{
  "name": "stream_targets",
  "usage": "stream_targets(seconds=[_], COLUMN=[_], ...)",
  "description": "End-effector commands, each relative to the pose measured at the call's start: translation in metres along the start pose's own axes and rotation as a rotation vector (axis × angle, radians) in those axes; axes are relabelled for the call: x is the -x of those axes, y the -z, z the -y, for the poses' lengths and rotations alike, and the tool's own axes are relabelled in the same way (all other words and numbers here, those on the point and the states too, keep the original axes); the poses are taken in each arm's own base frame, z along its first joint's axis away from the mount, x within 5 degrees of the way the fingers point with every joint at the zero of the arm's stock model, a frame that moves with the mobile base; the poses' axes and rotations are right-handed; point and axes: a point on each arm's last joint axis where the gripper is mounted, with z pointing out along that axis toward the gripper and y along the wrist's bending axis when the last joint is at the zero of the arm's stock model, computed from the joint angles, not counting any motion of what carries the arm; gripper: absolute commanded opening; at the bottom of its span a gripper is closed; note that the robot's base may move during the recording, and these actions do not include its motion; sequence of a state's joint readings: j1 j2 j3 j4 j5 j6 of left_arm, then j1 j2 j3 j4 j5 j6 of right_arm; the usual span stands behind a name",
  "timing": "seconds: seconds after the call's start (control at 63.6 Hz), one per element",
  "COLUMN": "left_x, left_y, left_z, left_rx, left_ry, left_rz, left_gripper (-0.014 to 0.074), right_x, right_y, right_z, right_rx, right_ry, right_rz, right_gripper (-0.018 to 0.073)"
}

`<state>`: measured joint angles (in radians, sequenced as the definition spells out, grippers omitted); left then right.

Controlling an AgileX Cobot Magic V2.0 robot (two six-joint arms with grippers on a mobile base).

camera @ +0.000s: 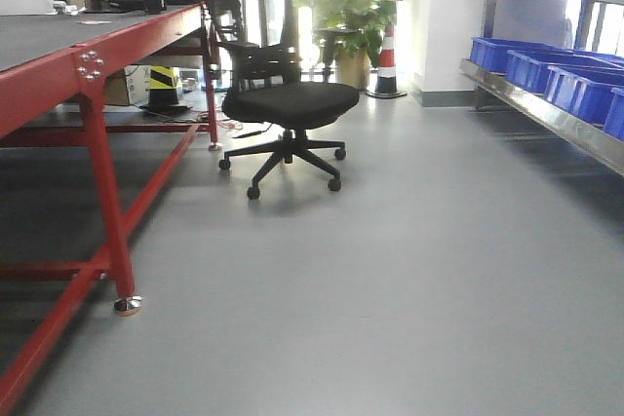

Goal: Grab PVC pipe and place in blue bin
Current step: 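Drive the base away from the table while holding the pipe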

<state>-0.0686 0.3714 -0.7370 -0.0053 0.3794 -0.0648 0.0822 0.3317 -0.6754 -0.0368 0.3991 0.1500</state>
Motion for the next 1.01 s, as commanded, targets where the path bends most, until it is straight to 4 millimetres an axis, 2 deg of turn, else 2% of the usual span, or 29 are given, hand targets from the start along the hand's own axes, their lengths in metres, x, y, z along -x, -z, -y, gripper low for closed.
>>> stream_targets(seconds=[0.0, 0.99], left_x=[0.0039, 0.0041], left_y=[0.0019, 0.0019], left_z=[0.0006, 0.0006], left_rx=[-0.008, -0.008], left_ry=[0.001, 0.001], left_rz=[0.036, 0.038], left_gripper=[-0.0111, -0.0111], right_x=[0.0022, 0.0022], right_y=[0.0011, 0.0011], right_z=[0.0002, 0.0002], right_rx=[-0.001, -0.001], right_ry=[0.015, 0.015], right_rz=[0.030, 0.030], right_gripper=[-0.0168, -0.0168])
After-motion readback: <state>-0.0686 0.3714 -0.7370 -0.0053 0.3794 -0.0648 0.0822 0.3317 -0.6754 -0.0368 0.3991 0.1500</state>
